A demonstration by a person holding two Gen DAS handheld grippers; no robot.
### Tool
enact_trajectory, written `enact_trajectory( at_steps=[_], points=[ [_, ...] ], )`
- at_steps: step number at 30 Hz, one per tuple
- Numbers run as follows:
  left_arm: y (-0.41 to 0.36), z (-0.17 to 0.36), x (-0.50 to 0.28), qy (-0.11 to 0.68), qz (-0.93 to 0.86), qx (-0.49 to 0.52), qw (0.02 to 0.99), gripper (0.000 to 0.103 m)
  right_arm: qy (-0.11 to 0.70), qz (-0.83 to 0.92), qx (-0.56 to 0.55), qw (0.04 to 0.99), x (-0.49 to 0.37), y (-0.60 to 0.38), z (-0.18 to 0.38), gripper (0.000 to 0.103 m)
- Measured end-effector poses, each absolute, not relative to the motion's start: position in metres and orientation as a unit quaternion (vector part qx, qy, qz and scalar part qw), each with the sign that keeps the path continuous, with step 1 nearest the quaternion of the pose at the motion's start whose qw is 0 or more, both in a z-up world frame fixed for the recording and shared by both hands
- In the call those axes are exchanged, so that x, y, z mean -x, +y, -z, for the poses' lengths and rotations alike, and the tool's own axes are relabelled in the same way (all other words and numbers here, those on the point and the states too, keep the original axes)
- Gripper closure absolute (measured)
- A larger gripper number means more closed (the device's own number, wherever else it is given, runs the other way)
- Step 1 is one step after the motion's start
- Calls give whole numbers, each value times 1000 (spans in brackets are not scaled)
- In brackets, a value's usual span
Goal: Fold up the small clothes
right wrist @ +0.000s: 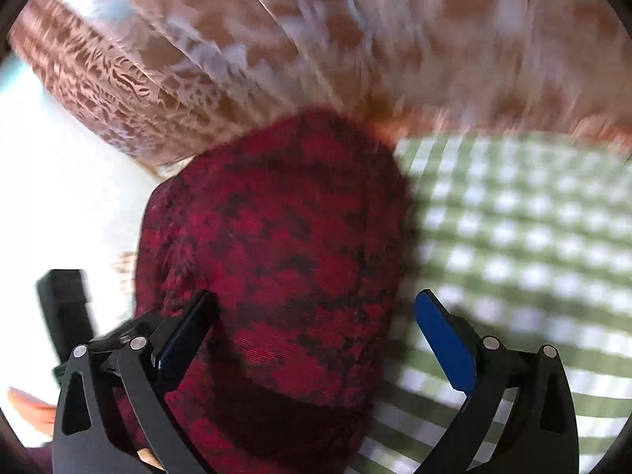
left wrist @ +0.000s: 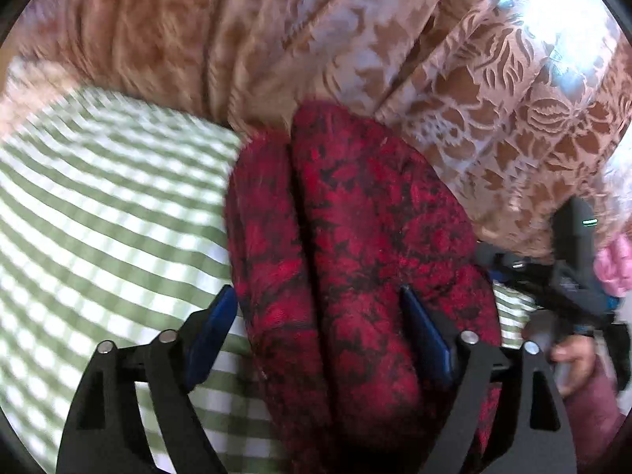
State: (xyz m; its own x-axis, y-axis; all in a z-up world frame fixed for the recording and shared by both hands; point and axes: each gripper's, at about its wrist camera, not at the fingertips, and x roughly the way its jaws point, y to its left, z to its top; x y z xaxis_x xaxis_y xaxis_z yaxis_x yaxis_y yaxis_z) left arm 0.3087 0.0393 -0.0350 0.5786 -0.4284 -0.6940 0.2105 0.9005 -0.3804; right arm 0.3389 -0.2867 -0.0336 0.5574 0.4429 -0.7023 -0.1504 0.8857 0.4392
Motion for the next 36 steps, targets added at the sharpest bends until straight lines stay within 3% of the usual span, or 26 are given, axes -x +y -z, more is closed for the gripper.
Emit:
enact_trajectory(
  at_steps=[5,8,10,24,36],
  points=[
    [34,37,-297,408,111,94,901,12,384,-110,-48,915,-322,-238,1,3],
    [35,53,-298,413,76,86,904,9,413,-87,14,907,-329,-210,27,11],
    [36,63,-300,412,74,85,904,9,407,-63,51,910,-330,-199,53,9],
    [37,3,-232,367,37,71,927,5,368,-41,8,929,-263,-210,1,4],
    [42,-10,-167,357,10,55,932,3,344,-25,-13,938,-176,-213,-5,4]
  ],
)
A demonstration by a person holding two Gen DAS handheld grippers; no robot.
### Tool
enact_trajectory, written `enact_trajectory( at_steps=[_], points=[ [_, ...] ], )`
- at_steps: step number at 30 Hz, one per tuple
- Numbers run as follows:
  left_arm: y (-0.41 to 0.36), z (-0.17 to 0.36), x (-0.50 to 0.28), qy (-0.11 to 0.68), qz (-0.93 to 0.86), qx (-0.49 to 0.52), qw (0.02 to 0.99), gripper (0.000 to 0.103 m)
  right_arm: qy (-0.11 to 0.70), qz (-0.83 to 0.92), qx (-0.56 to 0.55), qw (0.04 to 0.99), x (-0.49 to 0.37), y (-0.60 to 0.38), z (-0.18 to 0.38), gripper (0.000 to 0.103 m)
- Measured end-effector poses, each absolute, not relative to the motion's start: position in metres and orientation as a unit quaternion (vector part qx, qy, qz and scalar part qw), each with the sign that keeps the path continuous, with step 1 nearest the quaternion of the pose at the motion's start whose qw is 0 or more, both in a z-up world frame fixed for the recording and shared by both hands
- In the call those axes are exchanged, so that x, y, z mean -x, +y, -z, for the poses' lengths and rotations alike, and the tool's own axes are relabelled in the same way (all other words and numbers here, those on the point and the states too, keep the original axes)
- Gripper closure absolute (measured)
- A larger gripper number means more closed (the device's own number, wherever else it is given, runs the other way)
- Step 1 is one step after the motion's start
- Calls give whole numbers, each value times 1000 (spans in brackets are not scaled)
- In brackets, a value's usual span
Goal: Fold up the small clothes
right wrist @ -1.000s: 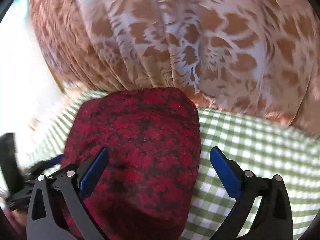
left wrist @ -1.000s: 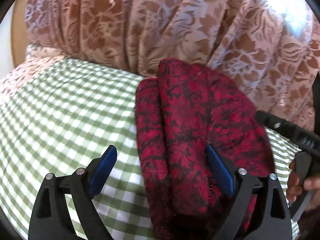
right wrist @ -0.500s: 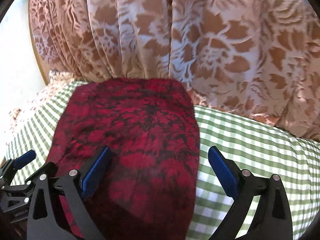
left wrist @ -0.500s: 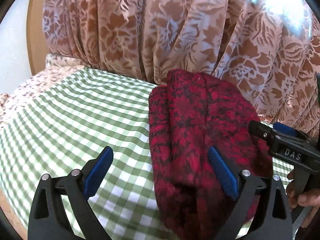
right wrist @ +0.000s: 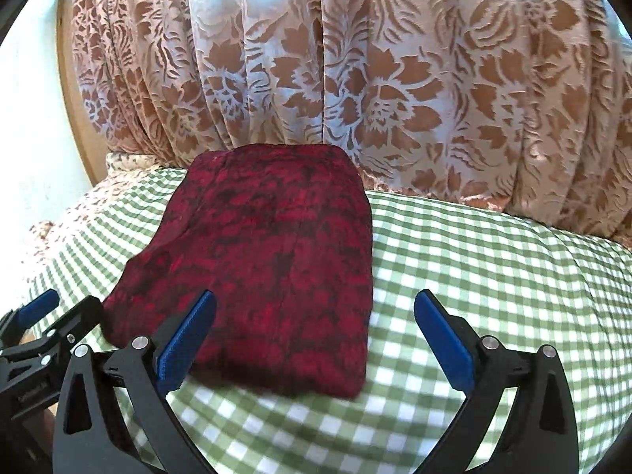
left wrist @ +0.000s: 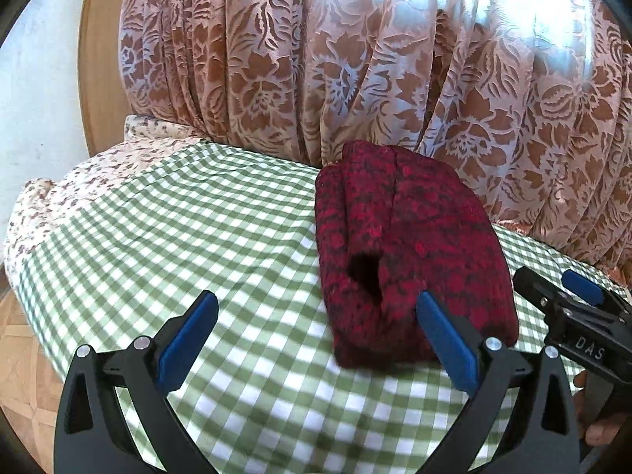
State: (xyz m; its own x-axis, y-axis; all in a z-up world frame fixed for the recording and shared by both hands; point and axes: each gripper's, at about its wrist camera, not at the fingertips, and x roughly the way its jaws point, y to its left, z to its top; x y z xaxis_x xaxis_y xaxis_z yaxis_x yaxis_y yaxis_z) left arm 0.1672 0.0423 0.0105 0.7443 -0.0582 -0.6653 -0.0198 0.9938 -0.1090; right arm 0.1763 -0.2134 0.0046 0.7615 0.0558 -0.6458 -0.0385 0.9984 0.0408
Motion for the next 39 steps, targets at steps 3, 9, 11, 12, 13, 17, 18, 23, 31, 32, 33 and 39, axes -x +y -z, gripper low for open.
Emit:
enact_trajectory(
  at_steps=[3,9,11,12,13,17,18,23,31,32,33,39],
  points=[
    [41,-11,-153,357,8,48,933,3,336,-29,-10,941,-156,-210,-5,4],
    [40,-9,-134,363,-5,37,931,2,331,-20,-23,943,-132,-212,-3,4],
    [39,-9,-129,364,-6,37,931,2,332,-16,-23,943,-126,-212,-2,4],
    [39,-9,-126,365,-8,37,930,2,333,-15,-20,943,-124,-212,-2,4],
    [39,-9,-124,364,-8,36,930,2,335,-9,-16,942,-122,-211,0,4],
    [41,-12,-116,359,-11,38,933,2,337,-1,-12,942,-114,-210,2,4],
    [43,-13,-114,357,-10,41,933,2,335,-1,-11,942,-112,-210,1,4],
    [45,-17,-109,352,-15,35,935,2,329,-4,-17,944,-105,-208,-2,4],
    [42,-20,-105,351,-10,36,936,2,321,-7,-16,947,-97,-206,-5,4],
    [42,-20,-105,350,-10,37,936,2,321,-7,-18,947,-97,-207,-5,4],
    [42,-20,-105,351,-11,36,936,2,319,-7,-21,947,-97,-208,-6,4],
    [41,-22,-103,351,-15,36,936,2,321,-5,-24,947,-96,-210,-6,4]
  ],
)
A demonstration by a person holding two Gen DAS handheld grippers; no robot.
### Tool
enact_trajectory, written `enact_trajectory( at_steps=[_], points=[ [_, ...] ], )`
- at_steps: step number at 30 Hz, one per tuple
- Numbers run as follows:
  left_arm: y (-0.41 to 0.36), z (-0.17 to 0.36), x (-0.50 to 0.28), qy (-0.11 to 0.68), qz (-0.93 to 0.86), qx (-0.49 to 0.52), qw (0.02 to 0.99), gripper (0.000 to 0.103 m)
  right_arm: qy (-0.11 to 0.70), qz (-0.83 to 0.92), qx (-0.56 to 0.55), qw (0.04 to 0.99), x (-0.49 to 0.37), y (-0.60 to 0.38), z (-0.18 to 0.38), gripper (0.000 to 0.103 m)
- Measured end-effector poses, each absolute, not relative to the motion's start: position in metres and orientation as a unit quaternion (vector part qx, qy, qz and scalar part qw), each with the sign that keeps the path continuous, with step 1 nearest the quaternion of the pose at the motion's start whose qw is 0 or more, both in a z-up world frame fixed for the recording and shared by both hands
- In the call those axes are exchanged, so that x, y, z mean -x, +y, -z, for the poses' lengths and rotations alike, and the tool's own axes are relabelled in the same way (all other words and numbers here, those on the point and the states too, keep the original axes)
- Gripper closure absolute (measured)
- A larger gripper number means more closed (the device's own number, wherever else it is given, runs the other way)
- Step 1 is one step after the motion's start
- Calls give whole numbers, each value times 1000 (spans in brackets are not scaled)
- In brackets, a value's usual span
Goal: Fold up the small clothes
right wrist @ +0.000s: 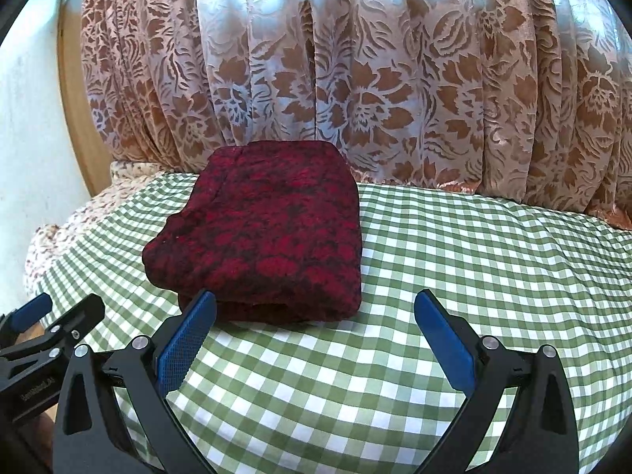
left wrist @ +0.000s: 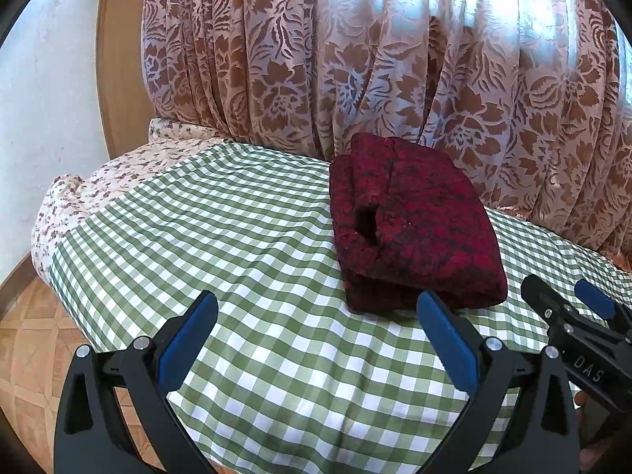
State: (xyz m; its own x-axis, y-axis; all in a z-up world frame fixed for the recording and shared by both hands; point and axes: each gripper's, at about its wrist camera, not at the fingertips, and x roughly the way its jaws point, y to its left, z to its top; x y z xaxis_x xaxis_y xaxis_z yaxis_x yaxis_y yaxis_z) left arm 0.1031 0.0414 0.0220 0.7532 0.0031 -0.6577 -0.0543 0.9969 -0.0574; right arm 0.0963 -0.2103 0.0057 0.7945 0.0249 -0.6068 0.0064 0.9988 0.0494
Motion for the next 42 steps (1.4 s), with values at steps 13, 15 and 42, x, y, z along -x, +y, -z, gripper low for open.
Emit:
enact_trajectory(
  at_steps=[13,15,42],
  points=[
    [41,-27,-100,349,-15,38,936,2,320,-7,-20,947,-92,-205,-5,4],
    [41,-27,-100,350,-14,38,936,2,319,-7,-21,947,-92,-205,-5,4],
    [39,-42,-89,331,-20,44,942,2,305,-6,-20,952,-86,-204,-13,4]
  ],
)
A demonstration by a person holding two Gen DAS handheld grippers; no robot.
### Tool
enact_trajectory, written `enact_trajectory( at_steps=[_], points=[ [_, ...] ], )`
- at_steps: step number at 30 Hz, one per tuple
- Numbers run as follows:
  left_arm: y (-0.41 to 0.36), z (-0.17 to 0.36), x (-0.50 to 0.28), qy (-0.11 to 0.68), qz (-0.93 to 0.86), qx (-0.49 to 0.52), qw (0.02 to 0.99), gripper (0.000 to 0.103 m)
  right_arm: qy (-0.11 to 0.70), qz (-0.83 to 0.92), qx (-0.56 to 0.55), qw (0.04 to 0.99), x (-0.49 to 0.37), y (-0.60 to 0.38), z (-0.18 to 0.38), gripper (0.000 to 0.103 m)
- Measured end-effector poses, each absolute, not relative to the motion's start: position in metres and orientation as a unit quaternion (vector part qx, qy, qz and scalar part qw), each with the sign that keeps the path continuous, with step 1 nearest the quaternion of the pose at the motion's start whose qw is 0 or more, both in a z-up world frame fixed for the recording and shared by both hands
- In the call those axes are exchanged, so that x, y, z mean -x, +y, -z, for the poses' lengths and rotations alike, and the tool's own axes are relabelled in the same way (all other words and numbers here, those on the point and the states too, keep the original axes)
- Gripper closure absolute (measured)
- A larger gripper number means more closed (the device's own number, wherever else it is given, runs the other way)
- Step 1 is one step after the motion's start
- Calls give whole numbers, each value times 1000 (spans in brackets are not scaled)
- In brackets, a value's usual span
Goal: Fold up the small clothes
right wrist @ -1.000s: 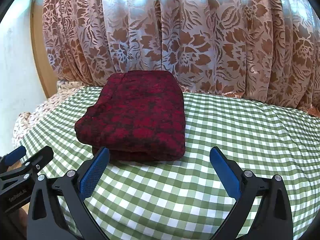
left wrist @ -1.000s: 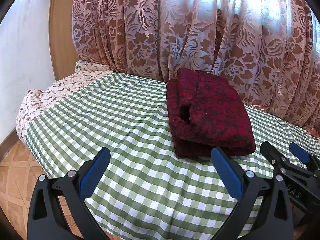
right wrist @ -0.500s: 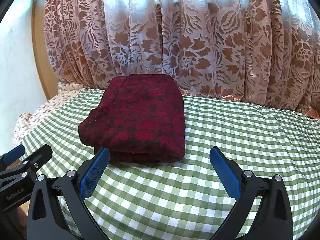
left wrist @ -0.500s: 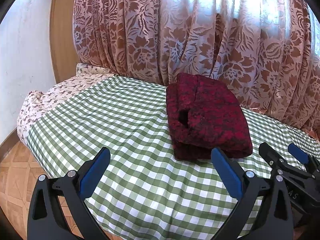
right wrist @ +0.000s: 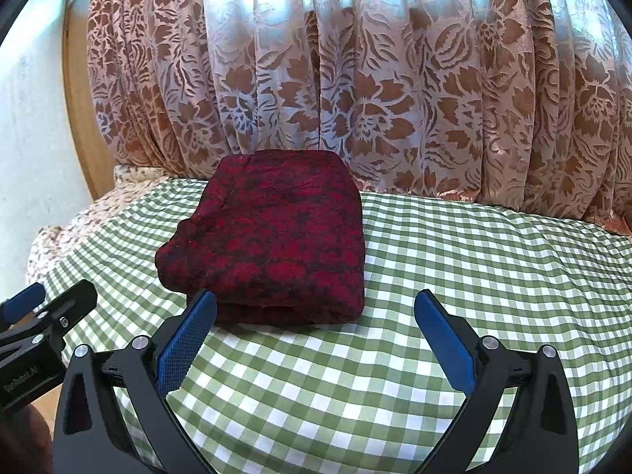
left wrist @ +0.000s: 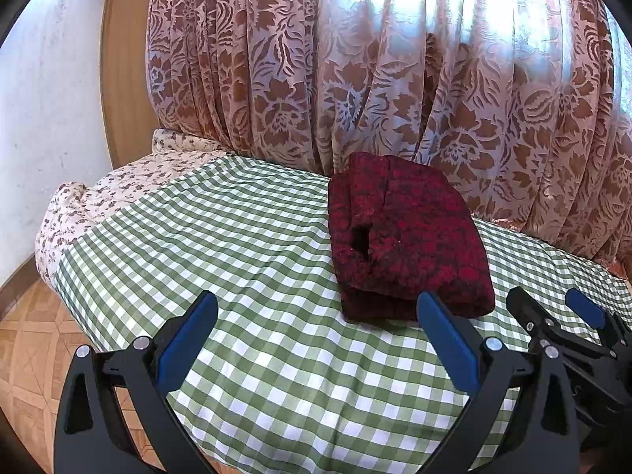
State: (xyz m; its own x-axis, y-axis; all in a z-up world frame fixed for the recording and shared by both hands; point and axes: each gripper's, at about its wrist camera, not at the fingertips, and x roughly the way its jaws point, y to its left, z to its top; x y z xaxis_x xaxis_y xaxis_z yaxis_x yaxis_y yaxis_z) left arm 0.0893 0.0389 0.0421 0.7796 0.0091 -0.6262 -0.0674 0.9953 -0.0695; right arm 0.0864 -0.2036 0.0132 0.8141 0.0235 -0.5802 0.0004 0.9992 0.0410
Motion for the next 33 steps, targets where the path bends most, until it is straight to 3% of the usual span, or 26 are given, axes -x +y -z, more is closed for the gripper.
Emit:
enact_trajectory(
  at_steps=[33],
  points=[
    [42,-27,-94,333,-46,44,941,2,321,8,1,947,-93,-199,-5,4]
  ],
)
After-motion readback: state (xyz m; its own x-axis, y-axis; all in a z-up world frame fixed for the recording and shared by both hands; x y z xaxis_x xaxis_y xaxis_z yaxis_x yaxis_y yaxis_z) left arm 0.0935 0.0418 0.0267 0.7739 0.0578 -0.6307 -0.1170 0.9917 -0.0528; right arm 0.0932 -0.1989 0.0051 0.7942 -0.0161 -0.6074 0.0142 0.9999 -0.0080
